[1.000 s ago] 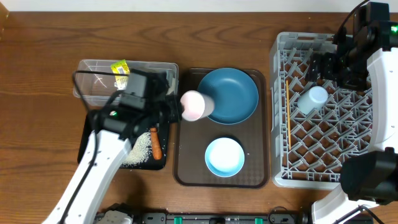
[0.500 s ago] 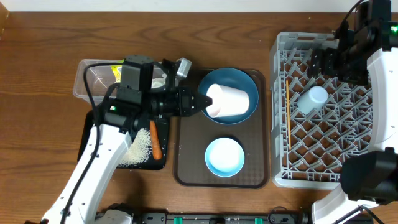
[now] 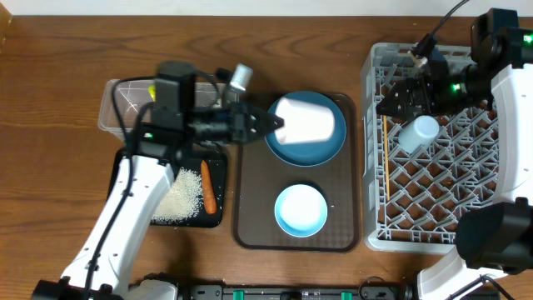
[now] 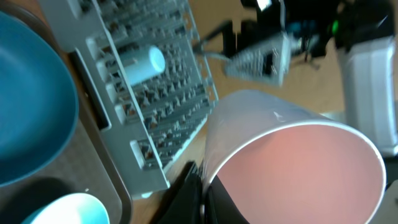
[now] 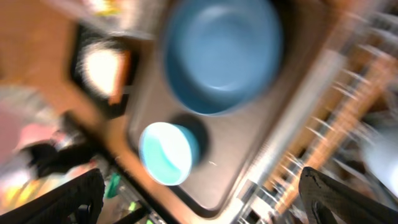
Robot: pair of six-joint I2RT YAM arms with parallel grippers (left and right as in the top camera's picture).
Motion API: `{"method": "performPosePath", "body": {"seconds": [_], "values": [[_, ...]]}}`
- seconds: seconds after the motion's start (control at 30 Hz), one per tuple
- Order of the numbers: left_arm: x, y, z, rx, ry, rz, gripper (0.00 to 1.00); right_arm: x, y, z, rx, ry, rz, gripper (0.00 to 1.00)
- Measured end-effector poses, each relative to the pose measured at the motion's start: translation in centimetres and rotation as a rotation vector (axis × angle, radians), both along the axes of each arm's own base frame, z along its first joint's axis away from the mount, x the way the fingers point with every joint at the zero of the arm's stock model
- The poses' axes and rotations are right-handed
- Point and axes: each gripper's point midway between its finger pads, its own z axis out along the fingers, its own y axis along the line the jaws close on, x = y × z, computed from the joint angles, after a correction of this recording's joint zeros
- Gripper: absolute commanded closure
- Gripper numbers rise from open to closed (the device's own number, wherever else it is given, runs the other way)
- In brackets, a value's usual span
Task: Sort waste into correct bins and load items into the dishwasher rack
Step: 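Raise the pink cup with left gripper and hold it over the blue plate, then reach right gripper to the pink cup and grasp it from the left gripper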
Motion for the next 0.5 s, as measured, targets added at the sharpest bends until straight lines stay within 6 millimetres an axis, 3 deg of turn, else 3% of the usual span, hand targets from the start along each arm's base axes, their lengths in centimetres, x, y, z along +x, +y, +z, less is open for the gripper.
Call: {"method": "performPosePath", "body": {"seconds": [0.1, 0.2, 0.5], "values": [[0.7, 1.5, 0.3, -0.023, 0.017, 0.027, 0.94, -1.3, 2.1, 1.9, 0.147, -0.061, 0.121, 0.03], [0.4, 1.6, 0.6, -0.04, 0.028, 0.012, 0.93, -1.3, 3.5, 3.3, 0.244, -0.151, 0.195, 0.01], [0.0, 1.2, 1.1, -0.06, 0.016, -0.02, 0.93, -3.2, 9.2, 5.0, 0.358, -0.291, 0.438, 0.01]]}}
